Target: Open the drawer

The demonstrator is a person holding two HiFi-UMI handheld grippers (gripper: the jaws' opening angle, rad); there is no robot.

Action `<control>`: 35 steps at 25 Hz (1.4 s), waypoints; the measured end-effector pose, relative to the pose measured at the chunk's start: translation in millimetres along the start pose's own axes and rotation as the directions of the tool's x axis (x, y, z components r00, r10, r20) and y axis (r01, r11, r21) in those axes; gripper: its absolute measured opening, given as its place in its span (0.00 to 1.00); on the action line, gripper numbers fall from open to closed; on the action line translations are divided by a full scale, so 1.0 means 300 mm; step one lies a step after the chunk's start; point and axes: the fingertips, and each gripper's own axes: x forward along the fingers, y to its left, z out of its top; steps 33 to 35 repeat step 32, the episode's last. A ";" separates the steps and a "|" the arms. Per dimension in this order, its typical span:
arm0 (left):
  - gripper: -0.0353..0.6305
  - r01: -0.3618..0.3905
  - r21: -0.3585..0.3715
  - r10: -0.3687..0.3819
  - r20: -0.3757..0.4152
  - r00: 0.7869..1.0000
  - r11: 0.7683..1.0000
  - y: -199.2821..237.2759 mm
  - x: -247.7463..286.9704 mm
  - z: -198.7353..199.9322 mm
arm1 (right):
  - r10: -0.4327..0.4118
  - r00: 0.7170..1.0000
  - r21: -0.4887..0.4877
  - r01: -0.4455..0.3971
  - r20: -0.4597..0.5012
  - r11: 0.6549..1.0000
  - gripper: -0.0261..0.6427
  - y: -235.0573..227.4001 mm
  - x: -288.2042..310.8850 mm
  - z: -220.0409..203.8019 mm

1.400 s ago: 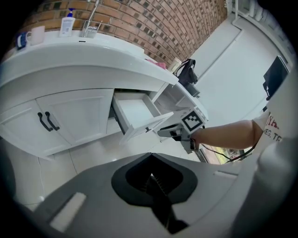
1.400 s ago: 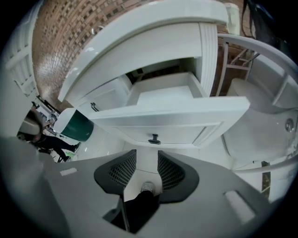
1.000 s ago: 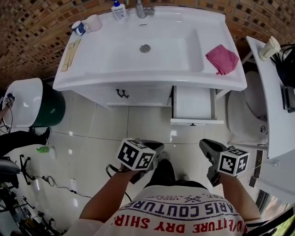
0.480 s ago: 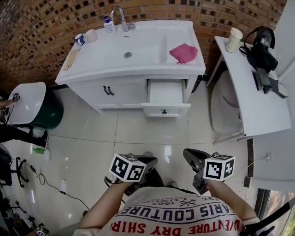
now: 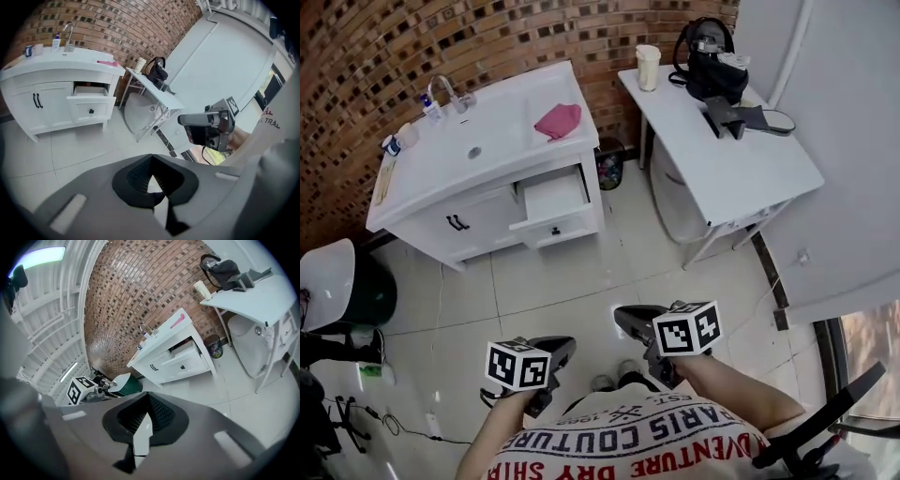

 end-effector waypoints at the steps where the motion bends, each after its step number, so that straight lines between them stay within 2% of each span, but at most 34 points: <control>1: 0.04 -0.003 0.004 0.003 0.000 1.000 1.000 -0.008 -0.002 -0.005 | 0.003 1.000 0.005 -0.003 0.001 1.000 0.05 0.009 -0.006 -0.011; 6: 0.04 0.003 0.011 -0.003 -0.003 1.000 1.000 -0.019 -0.036 -0.065 | 0.000 0.999 0.005 0.001 -0.036 1.000 0.05 0.055 0.026 -0.091; 13: 0.04 0.010 -0.017 -0.010 -0.012 1.000 1.000 0.070 -0.100 -0.168 | -0.039 0.995 -0.015 0.038 -0.090 0.999 0.05 0.113 0.112 -0.181; 21: 0.04 -0.014 -0.030 0.016 0.055 0.998 0.999 0.116 -0.163 -0.136 | -0.034 0.989 -0.029 0.030 -0.145 0.999 0.05 0.148 0.175 -0.209; 35: 0.04 -0.011 -0.011 0.011 0.062 0.998 1.000 0.099 -0.175 -0.082 | -0.031 0.987 -0.060 0.022 -0.156 0.998 0.05 0.170 0.193 -0.166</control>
